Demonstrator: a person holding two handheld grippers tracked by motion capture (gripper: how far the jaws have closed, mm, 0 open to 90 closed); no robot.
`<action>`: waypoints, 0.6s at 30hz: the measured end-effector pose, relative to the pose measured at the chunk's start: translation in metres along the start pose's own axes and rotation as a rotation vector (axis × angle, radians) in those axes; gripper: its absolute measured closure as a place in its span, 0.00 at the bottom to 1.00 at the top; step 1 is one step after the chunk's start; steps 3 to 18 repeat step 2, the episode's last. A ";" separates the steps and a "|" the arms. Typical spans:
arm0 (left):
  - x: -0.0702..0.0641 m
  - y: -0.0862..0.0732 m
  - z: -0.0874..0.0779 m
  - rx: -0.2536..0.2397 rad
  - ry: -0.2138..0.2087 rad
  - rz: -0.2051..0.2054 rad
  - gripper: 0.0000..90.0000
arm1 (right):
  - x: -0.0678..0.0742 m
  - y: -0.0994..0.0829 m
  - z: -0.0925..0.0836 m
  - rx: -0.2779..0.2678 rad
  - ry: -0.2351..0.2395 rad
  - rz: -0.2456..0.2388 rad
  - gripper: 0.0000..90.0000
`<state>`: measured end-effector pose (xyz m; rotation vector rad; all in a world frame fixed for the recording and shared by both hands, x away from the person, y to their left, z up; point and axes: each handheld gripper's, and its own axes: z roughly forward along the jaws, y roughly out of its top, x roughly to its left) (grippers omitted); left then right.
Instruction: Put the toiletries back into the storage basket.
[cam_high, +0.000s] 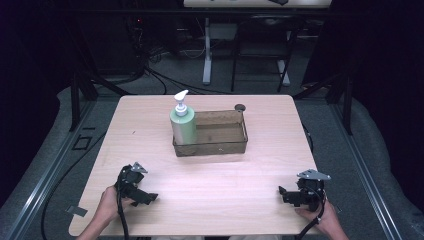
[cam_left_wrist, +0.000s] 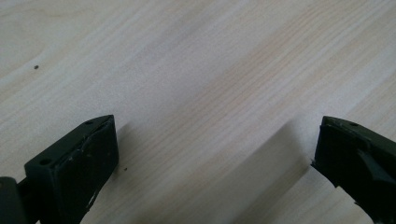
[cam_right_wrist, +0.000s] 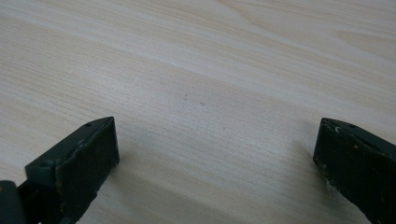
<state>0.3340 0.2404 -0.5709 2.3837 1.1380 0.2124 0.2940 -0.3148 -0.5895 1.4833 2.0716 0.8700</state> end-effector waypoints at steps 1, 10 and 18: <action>0.001 0.000 0.001 -0.009 0.005 -0.001 0.00 | 0.000 0.000 0.000 0.000 0.000 0.000 0.00; 0.001 -0.001 0.001 -0.011 0.008 0.007 0.00 | 0.000 0.000 0.000 0.001 0.000 0.000 0.00; 0.001 -0.001 0.001 -0.011 0.008 0.007 0.00 | 0.000 0.000 0.000 0.001 0.000 0.000 0.00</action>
